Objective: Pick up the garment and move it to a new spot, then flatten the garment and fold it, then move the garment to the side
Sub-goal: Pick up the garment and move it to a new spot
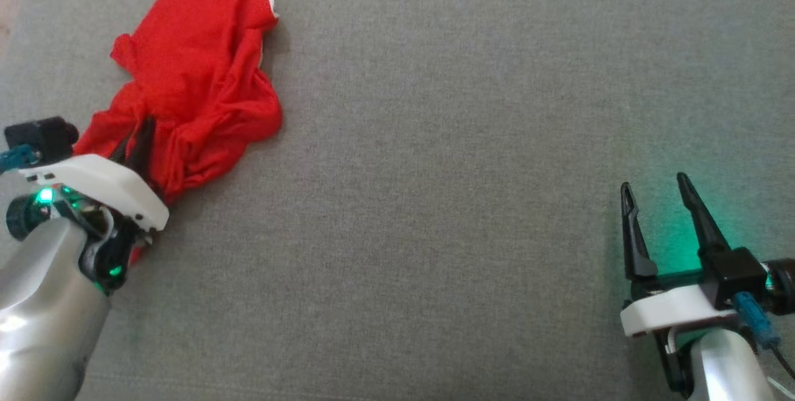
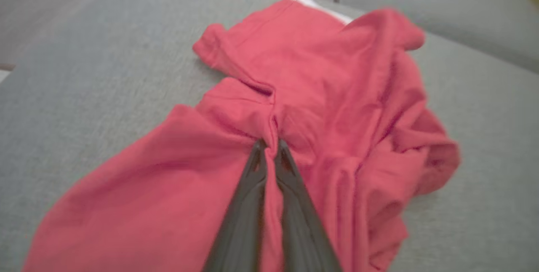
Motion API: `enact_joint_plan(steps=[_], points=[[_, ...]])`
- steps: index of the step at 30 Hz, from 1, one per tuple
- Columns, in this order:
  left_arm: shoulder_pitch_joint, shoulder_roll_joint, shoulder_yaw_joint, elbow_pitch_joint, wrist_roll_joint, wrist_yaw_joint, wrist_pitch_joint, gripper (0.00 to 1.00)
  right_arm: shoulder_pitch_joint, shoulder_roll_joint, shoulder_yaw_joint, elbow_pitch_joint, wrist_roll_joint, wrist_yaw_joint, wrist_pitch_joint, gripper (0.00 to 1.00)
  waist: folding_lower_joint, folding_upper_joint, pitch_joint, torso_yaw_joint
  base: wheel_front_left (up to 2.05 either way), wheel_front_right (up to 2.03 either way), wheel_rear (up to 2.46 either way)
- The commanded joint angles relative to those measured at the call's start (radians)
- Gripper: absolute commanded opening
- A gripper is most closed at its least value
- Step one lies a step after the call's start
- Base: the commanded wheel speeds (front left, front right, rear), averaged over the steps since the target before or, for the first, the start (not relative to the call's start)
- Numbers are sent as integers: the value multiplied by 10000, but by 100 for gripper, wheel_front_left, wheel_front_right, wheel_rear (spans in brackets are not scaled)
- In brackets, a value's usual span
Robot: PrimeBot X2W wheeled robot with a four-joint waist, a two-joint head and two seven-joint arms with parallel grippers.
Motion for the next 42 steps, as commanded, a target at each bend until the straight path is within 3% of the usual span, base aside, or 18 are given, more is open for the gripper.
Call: enact_joint_plan(steps=[1, 6, 11, 17, 22, 28, 35, 42], points=[[-229, 755, 310, -485, -67, 15, -359, 0, -41, -55, 324, -203, 153, 67, -107, 100, 0, 0, -291, -37, 0, 0, 0], [27, 1146, 277, -1990, -348, 15, -1076, 0, -5, -55, 645, 32, 695, 67, -107, 100, 0, 0, -1038, -268, 0, 0, 0], [729, 1565, 310, -4070, -737, 50, -1066, 0, 4, -55, 1047, 173, 1320, 67, -107, 100, 0, 0, -1793, -895, 0, 0, 0], [1697, 1823, 171, -7185, -908, 899, -646, 0, 127, -55, 1238, 92, 1942, 67, -107, 100, 0, 0, -2287, -1833, 0, 0, 0], [2236, 1441, -259, -9555, -1031, 1599, -305, 0, 322, -55, 1405, -20, 2287, 67, -107, 100, 0, 0, -2448, -2628, 0, 0, 0], [2247, 539, -977, -11235, -1094, 1981, -3, 0, 414, -55, 1683, -278, 2549, 67, -107, 100, 0, 0, -2408, -3453, 0, 0, 0], [2049, -424, -1668, -10599, -1062, 2159, 186, 0, 350, -54, 1921, -466, 2717, 67, -107, 100, 0, 0, -2171, -4035, 0, 0, 0], [1602, -1052, -1743, -6938, -855, 2241, -71, 0, 200, -54, 1876, -539, 2752, 67, -107, 100, 0, 0, -1694, -4415, 0, 0, 0]])
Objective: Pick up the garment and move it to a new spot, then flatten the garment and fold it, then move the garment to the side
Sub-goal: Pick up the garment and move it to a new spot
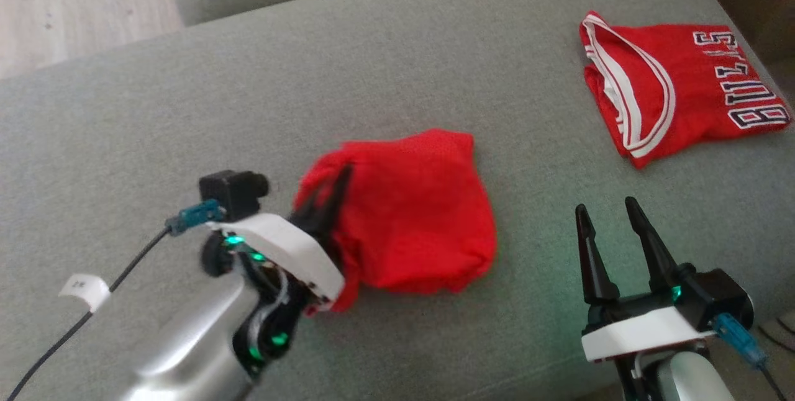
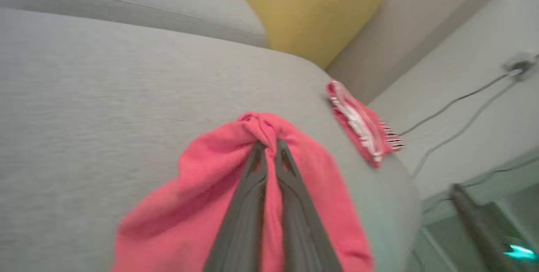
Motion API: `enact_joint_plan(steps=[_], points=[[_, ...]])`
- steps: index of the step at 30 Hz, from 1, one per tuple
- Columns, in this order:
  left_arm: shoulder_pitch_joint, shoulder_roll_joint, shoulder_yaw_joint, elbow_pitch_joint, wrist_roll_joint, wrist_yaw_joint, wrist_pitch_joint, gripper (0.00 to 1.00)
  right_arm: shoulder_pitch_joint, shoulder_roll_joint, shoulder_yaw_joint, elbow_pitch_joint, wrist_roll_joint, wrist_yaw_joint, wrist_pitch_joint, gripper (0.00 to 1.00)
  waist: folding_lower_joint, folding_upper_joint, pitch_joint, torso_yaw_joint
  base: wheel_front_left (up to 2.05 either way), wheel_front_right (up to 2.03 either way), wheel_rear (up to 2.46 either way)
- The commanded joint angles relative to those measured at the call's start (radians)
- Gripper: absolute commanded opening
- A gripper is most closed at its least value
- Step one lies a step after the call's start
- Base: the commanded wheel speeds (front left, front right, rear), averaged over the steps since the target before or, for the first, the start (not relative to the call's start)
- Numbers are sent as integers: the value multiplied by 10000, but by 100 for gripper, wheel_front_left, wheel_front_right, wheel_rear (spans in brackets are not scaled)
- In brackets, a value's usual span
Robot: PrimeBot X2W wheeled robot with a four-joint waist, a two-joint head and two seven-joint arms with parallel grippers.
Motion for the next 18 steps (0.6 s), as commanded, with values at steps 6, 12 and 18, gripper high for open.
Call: enact_joint_plan(steps=[6, 12, 18], points=[[-1407, -303, 724, 3382, 765, 219, -1217, 0, -476, -56, 190, -384, 40, 67, -107, 100, -1, 0, 451, -203, 0, 0, 0], [-2054, -805, 710, 6151, 1411, 68, -2636, 100, -558, -56, 172, -350, -28, 67, -107, 100, -1, 0, 519, -109, 0, 0, 0], [-2133, -957, 609, 7124, 1942, -231, -3328, 100, -497, -56, 82, -326, -91, 67, -107, 100, -1, 0, 277, 119, 0, 0, 0]])
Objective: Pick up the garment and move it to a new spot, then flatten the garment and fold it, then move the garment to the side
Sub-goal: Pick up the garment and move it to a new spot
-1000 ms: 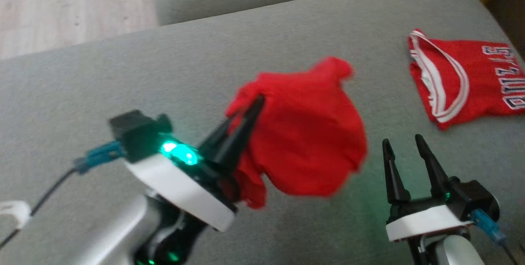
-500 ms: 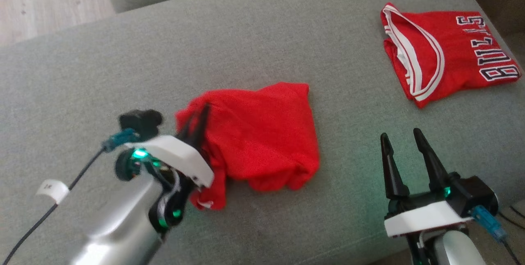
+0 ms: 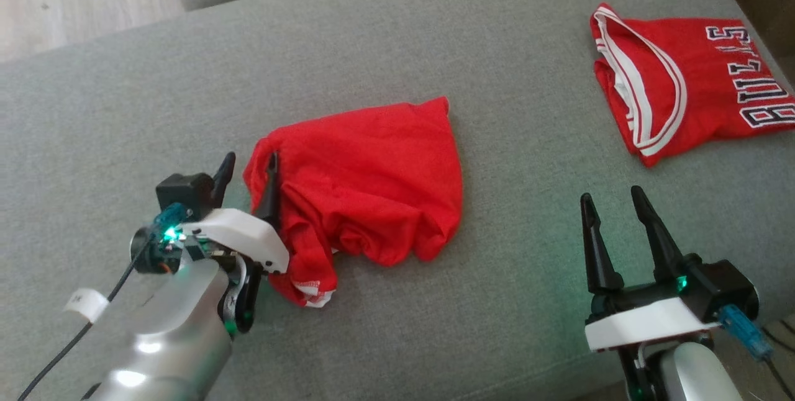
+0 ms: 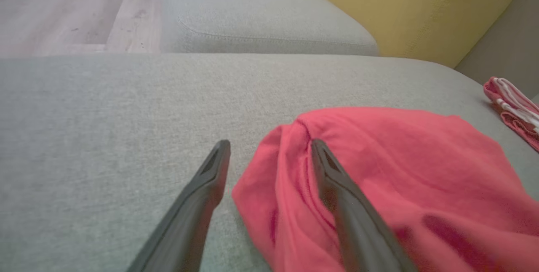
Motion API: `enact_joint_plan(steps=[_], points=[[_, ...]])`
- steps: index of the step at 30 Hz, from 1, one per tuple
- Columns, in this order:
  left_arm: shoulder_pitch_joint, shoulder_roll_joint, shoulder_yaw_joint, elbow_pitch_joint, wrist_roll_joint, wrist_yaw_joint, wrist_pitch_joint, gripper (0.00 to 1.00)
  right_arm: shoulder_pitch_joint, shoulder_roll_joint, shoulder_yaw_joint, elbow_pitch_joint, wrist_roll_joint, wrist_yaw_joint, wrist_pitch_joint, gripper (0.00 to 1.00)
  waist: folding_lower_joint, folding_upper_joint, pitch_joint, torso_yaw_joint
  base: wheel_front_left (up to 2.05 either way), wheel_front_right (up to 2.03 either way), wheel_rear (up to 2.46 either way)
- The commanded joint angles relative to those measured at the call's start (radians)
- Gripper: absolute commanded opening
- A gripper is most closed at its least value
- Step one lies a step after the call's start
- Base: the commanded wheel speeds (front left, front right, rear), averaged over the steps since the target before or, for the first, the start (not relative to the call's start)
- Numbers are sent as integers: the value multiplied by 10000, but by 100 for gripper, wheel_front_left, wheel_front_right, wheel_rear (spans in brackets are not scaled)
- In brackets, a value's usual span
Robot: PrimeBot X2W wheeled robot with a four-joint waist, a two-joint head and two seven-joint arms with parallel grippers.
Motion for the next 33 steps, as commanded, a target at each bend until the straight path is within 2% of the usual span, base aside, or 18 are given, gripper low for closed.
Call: enact_joint_plan(steps=[1, 3, 8, 12, 15, 18, 23, 33], points=[[-402, 209, 372, -211, 274, -24, -261, 100, -242, -56, 173, -298, -69, 67, -105, 100, -1, 0, -181, 97, 0, 0, 0], [-210, 323, 728, -606, 568, 7, -330, 100, -202, -56, 82, -359, -95, 67, -105, 100, -1, 0, -315, 180, 0, 0, 0], [1353, 602, 2445, -3135, 2191, 450, -342, 100, -48, -56, -313, -575, -214, 67, -105, 100, -1, 0, -628, 521, 0, 0, 0], [3116, 433, 3568, -4891, 3317, 542, -344, 100, 83, -56, -648, -632, -412, 67, -105, 100, -1, 0, -921, 873, 0, 0, 0], [3913, 292, 4001, -5564, 3872, 542, -344, 100, 135, -56, -818, -644, -536, 67, -105, 100, -1, 0, -1051, 1071, 0, 0, 0], [4964, 13, 4647, -6339, 4592, 430, -345, 100, 183, -56, -1012, -644, -693, 67, -105, 100, -1, 0, -1230, 1351, 0, 0, 0], [6395, -568, 5608, -6811, 5578, 242, -345, 100, 263, -56, -1269, -544, -830, 67, -105, 100, -1, 0, -1475, 1778, 0, 0, 0], [7767, -1393, 7267, -7014, 6738, -708, -346, 100, 752, -56, -1157, 279, -926, 67, -105, 100, -1, 0, -1926, 2458, 0, 0, 0]])
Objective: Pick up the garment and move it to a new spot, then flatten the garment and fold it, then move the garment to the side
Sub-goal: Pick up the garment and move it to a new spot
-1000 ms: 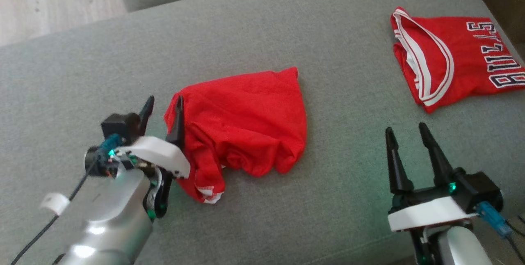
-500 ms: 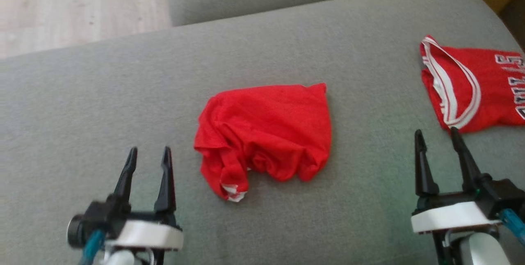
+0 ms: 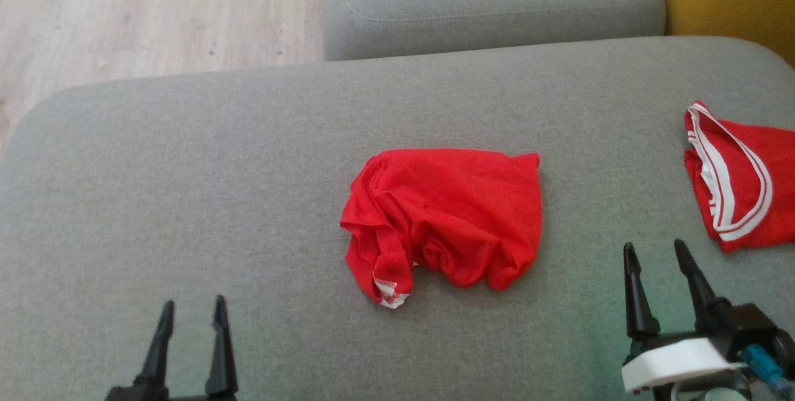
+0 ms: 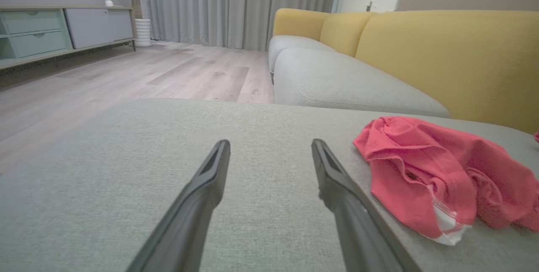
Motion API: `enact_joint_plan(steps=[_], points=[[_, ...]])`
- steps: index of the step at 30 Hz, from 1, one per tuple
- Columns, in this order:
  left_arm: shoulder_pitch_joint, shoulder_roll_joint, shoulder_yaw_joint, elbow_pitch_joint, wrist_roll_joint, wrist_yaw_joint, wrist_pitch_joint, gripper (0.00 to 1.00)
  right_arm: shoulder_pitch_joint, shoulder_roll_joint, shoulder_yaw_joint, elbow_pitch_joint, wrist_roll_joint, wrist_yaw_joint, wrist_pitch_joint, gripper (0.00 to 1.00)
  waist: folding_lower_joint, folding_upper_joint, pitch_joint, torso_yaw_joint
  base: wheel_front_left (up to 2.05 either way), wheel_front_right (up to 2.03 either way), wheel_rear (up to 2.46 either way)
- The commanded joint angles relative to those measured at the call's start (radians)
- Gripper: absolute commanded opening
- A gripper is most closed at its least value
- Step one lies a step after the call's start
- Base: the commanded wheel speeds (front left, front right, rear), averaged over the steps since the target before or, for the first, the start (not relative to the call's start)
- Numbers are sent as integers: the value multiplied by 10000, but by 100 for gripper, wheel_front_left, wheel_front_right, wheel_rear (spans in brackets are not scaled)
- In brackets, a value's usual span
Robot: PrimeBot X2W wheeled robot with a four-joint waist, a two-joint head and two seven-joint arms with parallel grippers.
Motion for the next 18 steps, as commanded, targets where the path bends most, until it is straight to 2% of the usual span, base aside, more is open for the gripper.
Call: enact_joint_plan(steps=[1, 9, 18], points=[[-278, -88, 512, -343, 78, -71, -95, 100, -182, -66, 243, -225, -36, 67, -93, 100, 1, 0, -74, 101, 0, 0, 0], [-87, -392, 1036, -261, 483, -638, -95, 100, -191, -66, 303, 93, 113, 67, -93, 100, 1, 0, -111, 344, 0, 0, 0], [-61, -492, 1297, -166, 607, -876, -95, 100, -201, -66, 387, 160, 149, 67, -93, 100, 1, 0, -89, 327, 0, 0, 0]])
